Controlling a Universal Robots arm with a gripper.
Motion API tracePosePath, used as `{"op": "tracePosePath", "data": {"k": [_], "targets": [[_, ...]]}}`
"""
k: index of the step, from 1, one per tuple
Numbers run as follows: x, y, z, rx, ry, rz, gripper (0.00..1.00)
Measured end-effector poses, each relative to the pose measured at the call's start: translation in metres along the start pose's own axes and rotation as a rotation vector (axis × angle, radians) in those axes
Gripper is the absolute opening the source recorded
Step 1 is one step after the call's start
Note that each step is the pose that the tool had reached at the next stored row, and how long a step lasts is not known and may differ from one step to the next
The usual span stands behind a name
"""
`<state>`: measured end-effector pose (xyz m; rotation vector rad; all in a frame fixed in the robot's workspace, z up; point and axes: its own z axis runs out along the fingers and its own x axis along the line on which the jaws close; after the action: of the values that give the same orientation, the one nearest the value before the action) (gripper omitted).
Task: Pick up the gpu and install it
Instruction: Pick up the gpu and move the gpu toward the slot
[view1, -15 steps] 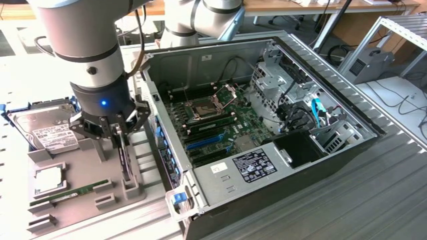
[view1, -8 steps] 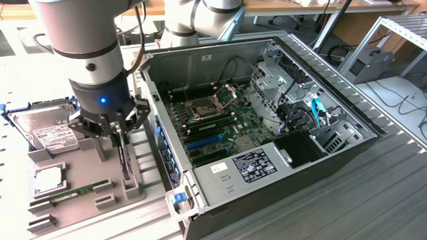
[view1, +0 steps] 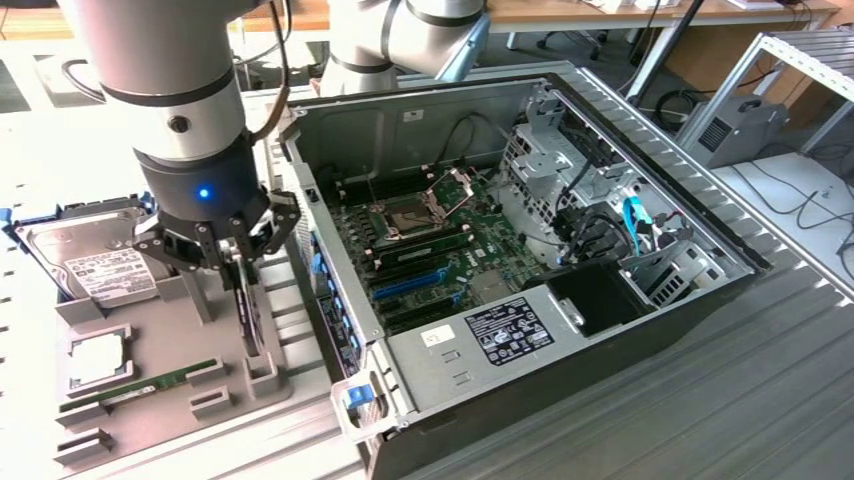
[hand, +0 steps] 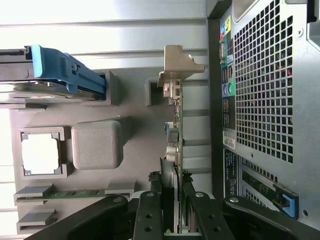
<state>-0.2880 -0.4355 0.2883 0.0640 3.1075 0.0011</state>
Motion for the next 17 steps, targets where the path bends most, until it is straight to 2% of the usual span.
{"op": "tracePosePath", "data": {"k": [17], "targets": [[-0.001, 0.0002, -0.0176, 0.0033, -0.0001, 0.0, 0.26]]}}
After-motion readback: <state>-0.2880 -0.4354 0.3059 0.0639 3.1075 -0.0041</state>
